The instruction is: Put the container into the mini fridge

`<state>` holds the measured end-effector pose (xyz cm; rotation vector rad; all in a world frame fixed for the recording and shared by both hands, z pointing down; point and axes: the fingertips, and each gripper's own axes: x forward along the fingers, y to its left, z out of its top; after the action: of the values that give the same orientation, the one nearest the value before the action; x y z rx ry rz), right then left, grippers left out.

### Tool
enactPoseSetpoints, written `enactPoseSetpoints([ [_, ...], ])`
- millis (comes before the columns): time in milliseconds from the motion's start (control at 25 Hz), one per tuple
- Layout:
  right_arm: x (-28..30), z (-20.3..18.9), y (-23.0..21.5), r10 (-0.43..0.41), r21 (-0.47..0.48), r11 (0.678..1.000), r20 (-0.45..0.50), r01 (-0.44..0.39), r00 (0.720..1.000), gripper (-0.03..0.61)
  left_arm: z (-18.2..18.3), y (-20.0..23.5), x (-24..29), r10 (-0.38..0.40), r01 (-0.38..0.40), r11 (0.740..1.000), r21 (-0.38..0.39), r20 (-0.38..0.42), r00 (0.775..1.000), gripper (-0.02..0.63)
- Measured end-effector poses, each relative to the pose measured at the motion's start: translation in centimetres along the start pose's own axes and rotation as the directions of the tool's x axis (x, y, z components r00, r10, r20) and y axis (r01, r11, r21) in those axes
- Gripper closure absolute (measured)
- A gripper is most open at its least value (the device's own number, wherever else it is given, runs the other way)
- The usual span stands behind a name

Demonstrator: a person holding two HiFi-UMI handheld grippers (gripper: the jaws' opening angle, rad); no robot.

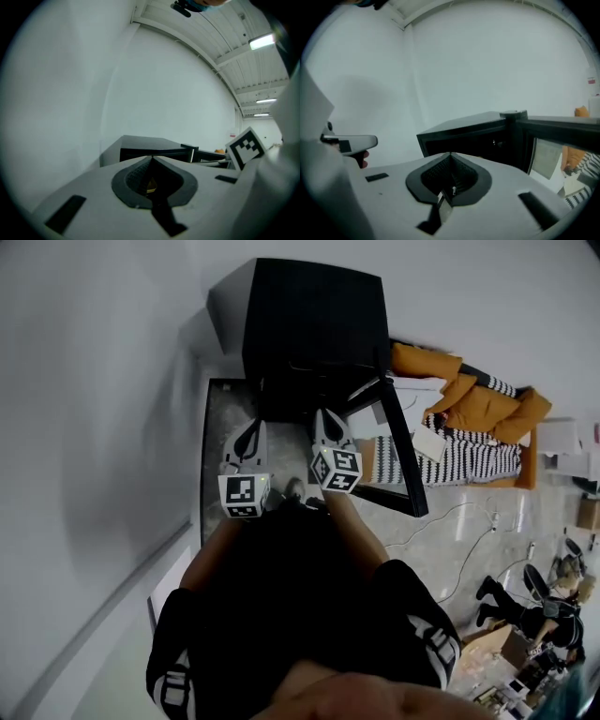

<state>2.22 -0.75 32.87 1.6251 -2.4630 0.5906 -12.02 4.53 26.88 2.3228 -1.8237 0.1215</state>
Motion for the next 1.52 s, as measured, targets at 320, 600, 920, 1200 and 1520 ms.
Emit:
enactPoseSetpoints([
  [320, -6.2, 3.6, 3.5, 0.102, -0.013, 0.995, 0.083, -0.101, 0.991, 0.577, 5.1, 0.4, -3.3, 0.027, -0.027, 1.0, -0.001, 0.096, 0.995, 0.609],
  [600, -7.5, 3.2, 3.4, 0.094, -0.028, 0.995, 0.105, -0.091, 0.99, 0.577, 3.5, 0.6, -3.7, 0.019, -0.019, 1.0, 0.004, 0.089, 0.996, 0.609],
  [920, -7.9, 4.0, 3.7, 0.108, -0.045, 0.994, 0.147, -0.103, 0.983, 0.577, 3.2, -1.0, -3.6, -0.015, 0.014, 1.0, 0.014, 0.096, 0.995, 0.609],
  [1200, -7.9, 3.7, 3.8, 0.114, -0.059, 0.993, 0.138, -0.107, 0.984, 0.577, 2.6, -0.9, -3.7, -0.009, 0.007, 1.0, 0.019, 0.103, 0.995, 0.609],
  [1520, -7.8, 3.5, 4.0, 0.123, -0.061, 0.991, 0.131, -0.116, 0.984, 0.577, 2.4, -0.9, -3.9, 0.0, -0.004, 0.999, 0.033, 0.106, 0.994, 0.609],
])
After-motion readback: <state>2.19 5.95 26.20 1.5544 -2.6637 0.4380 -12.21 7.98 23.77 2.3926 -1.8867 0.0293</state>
